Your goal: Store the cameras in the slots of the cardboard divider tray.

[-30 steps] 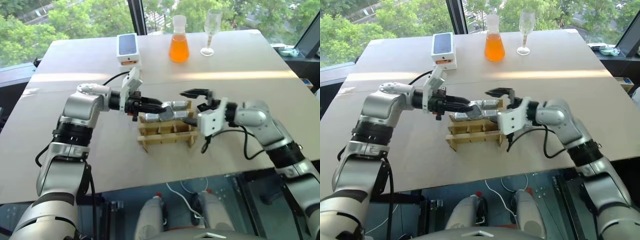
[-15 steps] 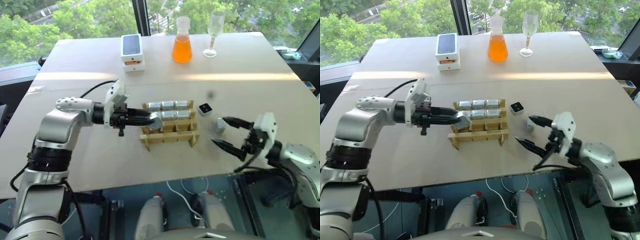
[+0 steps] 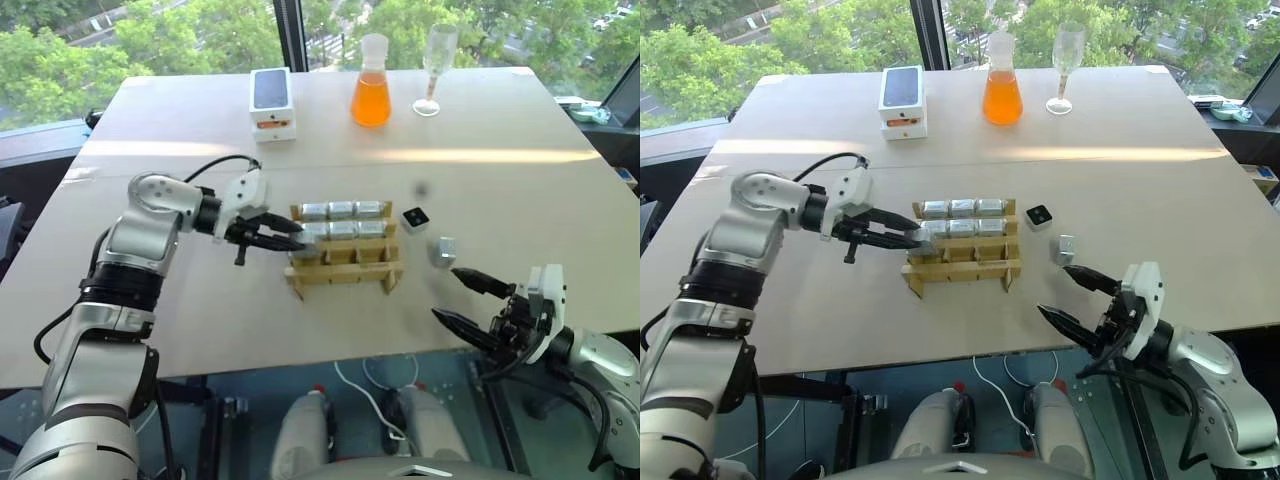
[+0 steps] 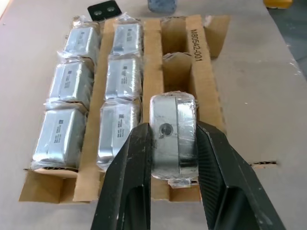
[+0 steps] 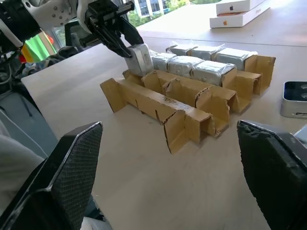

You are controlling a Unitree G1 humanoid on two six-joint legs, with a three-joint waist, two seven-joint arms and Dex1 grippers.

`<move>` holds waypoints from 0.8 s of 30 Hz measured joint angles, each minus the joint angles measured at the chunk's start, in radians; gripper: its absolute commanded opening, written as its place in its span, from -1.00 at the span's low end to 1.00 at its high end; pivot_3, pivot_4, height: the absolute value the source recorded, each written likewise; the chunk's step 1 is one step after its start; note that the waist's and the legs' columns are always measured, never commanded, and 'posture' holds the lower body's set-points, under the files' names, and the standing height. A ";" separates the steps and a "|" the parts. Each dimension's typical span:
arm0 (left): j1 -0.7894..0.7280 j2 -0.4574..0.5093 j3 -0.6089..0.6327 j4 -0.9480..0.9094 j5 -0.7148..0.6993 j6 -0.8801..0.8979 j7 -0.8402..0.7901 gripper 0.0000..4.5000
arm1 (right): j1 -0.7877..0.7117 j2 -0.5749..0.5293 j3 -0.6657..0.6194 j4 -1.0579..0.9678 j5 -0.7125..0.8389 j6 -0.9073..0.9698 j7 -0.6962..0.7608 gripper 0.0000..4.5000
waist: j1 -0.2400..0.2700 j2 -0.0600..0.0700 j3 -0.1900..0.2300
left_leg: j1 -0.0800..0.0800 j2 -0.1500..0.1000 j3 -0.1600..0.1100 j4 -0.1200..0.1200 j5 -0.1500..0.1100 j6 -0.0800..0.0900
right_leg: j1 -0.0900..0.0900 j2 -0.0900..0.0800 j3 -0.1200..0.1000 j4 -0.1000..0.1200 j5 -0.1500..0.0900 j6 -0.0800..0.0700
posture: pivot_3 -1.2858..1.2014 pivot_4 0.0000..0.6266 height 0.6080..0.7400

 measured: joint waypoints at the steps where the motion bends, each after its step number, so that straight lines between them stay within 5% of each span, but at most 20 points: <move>1: -0.006 -0.004 -0.004 0.011 0.004 -0.014 -0.004 -0.69 | 0.006 0.000 0.000 -0.004 -0.005 -0.001 -0.002 0.96 | 0.000 0.000 0.000 | 0.000 0.000 0.000 0.000 0.000 0.000 | 0.000 0.000 0.000 0.000 0.000 0.000 | 0.03 -0.52 1.00; 9: -0.064 -0.054 -0.009 0.089 0.015 -0.003 -0.031 -0.69 | 0.018 0.017 0.004 -0.011 -0.042 -0.009 -0.029 0.96 | -0.002 0.000 0.000 | -0.002 0.000 -0.002 0.004 0.000 0.000 | 0.000 0.001 -0.001 0.000 0.000 0.000 | 0.03 -0.52 1.00; 24: 0.000 0.032 -0.092 -0.024 -0.060 0.046 -0.030 -0.69 | -0.022 0.014 -0.010 0.020 -0.052 -0.028 -0.018 0.96 | -0.001 -0.001 -0.001 | -0.001 0.001 -0.002 0.004 0.000 0.001 | 0.000 0.001 -0.001 0.000 0.000 0.000 | 0.03 -0.52 1.00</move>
